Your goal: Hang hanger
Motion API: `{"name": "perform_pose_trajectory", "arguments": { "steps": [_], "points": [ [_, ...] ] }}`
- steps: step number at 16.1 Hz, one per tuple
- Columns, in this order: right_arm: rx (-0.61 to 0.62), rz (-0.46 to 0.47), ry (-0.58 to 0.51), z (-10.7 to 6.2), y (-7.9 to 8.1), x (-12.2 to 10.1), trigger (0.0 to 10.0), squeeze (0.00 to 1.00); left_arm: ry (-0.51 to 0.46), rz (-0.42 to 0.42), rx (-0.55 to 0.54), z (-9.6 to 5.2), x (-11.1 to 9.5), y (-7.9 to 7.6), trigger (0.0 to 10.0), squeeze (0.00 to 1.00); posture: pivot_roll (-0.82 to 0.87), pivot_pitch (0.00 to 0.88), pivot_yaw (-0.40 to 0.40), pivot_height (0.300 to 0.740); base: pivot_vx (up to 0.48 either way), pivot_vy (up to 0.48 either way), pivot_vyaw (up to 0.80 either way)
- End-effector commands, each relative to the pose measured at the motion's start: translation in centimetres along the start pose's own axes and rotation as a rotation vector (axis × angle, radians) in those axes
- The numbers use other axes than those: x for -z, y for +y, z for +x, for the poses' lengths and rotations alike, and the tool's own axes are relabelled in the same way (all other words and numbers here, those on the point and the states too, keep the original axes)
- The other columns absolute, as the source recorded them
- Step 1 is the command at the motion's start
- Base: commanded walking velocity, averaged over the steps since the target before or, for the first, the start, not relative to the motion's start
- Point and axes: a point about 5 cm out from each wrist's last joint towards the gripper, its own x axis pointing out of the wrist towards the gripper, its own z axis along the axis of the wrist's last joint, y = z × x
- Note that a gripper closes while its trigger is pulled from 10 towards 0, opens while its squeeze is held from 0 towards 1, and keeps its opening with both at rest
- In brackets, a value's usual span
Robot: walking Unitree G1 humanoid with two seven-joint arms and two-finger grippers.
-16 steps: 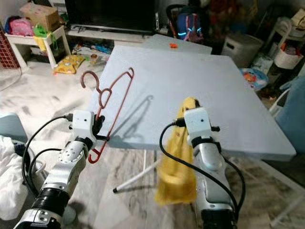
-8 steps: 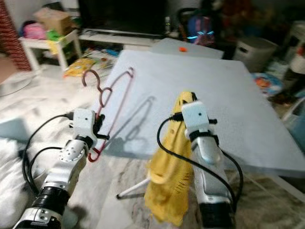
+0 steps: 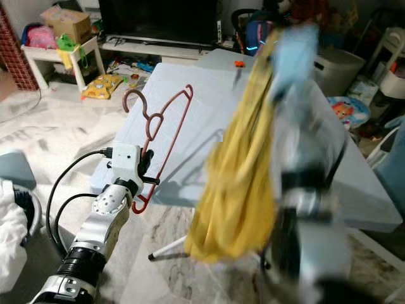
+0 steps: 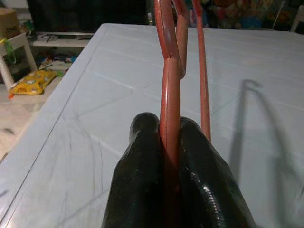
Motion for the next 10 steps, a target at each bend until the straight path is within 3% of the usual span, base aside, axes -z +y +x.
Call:
{"name": "perform_pose_trajectory", "arguments": {
  "steps": [1,3,6,7,10],
  "points": [
    [-0.004,0.048,-0.125,2.0,0.4,-3.9,10.0,0.00,0.101,0.004,-0.017,-0.6,2.3,-0.2,10.0,0.00,0.20,0.000,-0.133,0.740,0.000,0.000,0.00],
    [0.010,0.120,-0.325,3.4,0.4,-9.9,10.0,0.00,0.102,-0.006,-0.035,-0.7,2.4,-0.1,10.0,0.00,0.22,0.000,-0.153,0.740,0.000,0.000,0.00],
    [0.012,0.138,-0.459,3.6,-0.2,-13.5,10.0,0.00,0.100,-0.016,-0.048,-0.8,2.5,-0.1,10.0,0.00,0.22,0.000,-0.165,0.740,0.000,0.000,0.00],
    [0.009,0.127,-0.464,3.5,-0.4,-13.5,10.0,0.00,0.100,-0.017,-0.050,-0.9,2.5,-0.1,10.0,0.00,0.22,0.000,-0.166,0.740,0.000,0.000,0.00],
    [-0.056,-0.014,-0.223,2.1,-0.8,-4.9,10.0,0.00,0.099,-0.018,-0.050,-0.8,2.6,-0.6,10.0,0.00,0.20,0.000,-0.164,0.740,0.000,0.000,0.00]
  ]
}}
